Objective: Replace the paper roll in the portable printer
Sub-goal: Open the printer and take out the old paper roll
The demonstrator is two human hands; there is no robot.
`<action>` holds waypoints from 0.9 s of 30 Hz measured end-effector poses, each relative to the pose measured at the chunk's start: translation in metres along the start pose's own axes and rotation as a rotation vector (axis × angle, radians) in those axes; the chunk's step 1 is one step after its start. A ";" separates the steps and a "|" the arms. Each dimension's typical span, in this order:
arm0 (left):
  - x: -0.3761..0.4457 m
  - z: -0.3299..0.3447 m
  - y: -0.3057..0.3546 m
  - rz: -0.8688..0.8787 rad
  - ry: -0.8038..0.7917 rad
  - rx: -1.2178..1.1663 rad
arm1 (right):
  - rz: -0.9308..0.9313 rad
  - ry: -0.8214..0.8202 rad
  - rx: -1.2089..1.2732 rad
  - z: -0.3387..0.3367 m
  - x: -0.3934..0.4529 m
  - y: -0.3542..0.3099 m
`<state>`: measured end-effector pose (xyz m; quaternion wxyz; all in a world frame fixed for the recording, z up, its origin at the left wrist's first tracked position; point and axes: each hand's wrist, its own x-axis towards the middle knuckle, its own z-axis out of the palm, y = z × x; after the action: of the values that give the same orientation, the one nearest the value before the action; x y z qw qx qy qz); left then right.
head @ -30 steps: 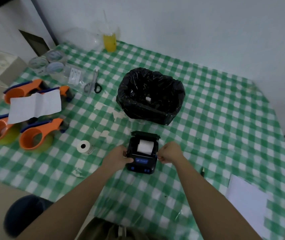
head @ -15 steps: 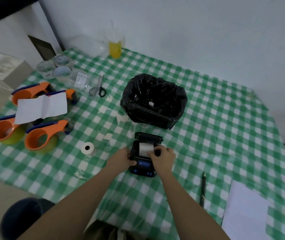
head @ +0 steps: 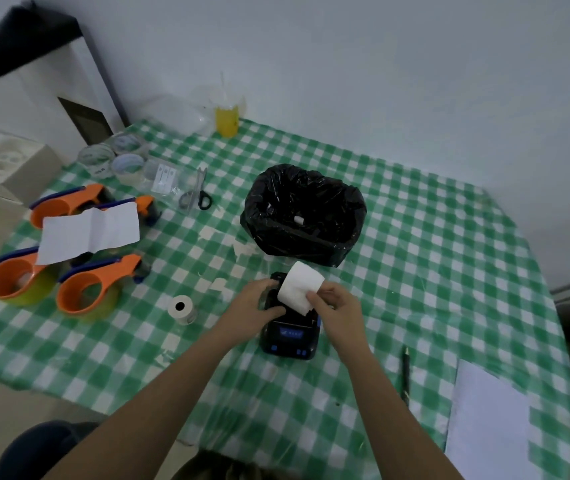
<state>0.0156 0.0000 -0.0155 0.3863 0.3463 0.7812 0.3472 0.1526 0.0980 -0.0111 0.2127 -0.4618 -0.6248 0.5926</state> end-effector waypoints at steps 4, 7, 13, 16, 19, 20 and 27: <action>0.009 -0.010 0.018 0.054 0.070 -0.067 | -0.074 0.032 0.101 0.000 0.005 -0.022; 0.014 -0.018 0.033 0.101 0.098 -0.079 | -0.062 0.003 0.118 0.002 0.010 -0.033; 0.040 -0.040 0.061 0.147 0.203 -0.091 | -0.069 0.021 0.118 0.014 0.038 -0.059; 0.049 -0.056 0.062 0.128 0.326 -0.094 | -0.175 0.129 -0.002 0.024 0.067 -0.082; 0.047 -0.070 0.036 0.053 0.350 -0.062 | -0.202 0.165 -0.127 0.029 0.103 -0.095; 0.045 -0.073 0.022 0.022 0.346 -0.017 | -0.170 0.138 -0.187 0.031 0.112 -0.095; 0.009 -0.087 -0.081 -0.338 0.133 0.440 | -0.228 -0.003 -0.516 0.064 0.094 -0.057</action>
<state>-0.0841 -0.0590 -0.0442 0.3023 0.2632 0.9080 0.1221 0.0367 0.1490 0.0030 0.1525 -0.4268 -0.8031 0.3868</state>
